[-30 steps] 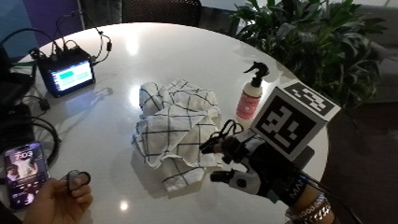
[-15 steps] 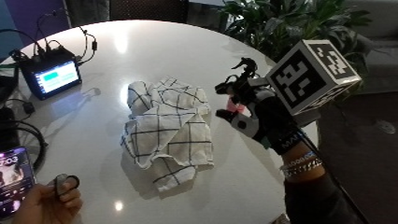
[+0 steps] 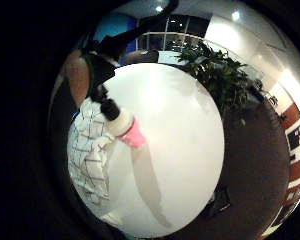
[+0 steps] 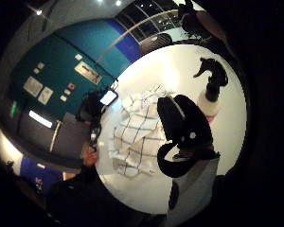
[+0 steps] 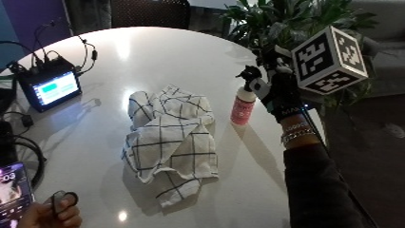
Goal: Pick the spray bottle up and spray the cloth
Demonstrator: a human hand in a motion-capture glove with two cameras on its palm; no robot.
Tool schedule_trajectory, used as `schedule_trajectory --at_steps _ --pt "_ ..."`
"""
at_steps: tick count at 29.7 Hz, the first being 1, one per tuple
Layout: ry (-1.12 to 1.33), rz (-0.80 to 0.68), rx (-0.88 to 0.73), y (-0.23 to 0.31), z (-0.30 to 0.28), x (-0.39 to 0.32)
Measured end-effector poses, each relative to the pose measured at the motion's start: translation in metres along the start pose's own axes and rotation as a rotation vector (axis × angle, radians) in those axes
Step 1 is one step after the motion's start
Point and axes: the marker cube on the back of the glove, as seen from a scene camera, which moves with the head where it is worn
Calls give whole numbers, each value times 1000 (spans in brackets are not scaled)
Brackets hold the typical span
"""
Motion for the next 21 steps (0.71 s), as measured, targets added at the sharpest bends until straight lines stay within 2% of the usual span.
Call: schedule_trajectory --at_steps 5,11,21 --pt "-117 106 -53 -6 28 29" --pt "-188 158 -64 7 58 44" --pt "-503 152 56 6 62 30"
